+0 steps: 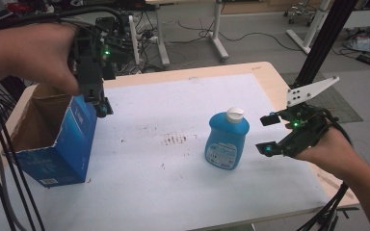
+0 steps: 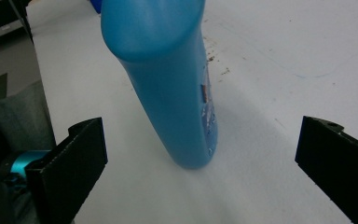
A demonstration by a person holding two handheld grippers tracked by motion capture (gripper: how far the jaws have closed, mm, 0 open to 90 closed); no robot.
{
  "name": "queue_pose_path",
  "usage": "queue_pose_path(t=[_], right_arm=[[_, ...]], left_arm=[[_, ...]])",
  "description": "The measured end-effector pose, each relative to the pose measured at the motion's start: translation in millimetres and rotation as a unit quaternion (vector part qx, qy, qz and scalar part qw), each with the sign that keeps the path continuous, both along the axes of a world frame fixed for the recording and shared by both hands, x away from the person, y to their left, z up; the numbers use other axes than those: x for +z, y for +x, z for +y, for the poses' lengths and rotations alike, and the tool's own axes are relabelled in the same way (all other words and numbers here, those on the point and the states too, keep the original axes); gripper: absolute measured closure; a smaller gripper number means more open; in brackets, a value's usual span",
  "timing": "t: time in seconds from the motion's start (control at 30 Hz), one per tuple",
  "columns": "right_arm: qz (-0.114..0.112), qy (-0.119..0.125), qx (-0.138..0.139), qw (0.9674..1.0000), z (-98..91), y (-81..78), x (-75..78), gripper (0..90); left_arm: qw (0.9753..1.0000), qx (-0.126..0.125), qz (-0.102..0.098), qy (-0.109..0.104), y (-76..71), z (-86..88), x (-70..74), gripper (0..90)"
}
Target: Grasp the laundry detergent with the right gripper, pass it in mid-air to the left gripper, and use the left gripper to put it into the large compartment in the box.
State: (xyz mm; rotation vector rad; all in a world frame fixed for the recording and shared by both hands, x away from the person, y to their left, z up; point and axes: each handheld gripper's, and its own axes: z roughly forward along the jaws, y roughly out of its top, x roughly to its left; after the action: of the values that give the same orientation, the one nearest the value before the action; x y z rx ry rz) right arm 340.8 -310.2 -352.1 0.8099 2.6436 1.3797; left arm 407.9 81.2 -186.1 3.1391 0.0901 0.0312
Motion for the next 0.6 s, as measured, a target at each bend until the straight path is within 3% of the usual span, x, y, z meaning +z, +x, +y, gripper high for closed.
queue_pose_path(t=[0.23,0.6], right_arm=[[-0.013,0.009,0.002,0.9999,12.6,0.6,-10.9,1.1],[-0.015,0.021,0.003,0.9997,32.3,12.2,-27.7,1.1]], left_arm=[[1.0000,0.001,-0.001,0.004,-0.3,3.2,-0.9,1.7],[1.0000,0.002,0.000,0.004,-0.8,4.1,-0.3,1.7]])
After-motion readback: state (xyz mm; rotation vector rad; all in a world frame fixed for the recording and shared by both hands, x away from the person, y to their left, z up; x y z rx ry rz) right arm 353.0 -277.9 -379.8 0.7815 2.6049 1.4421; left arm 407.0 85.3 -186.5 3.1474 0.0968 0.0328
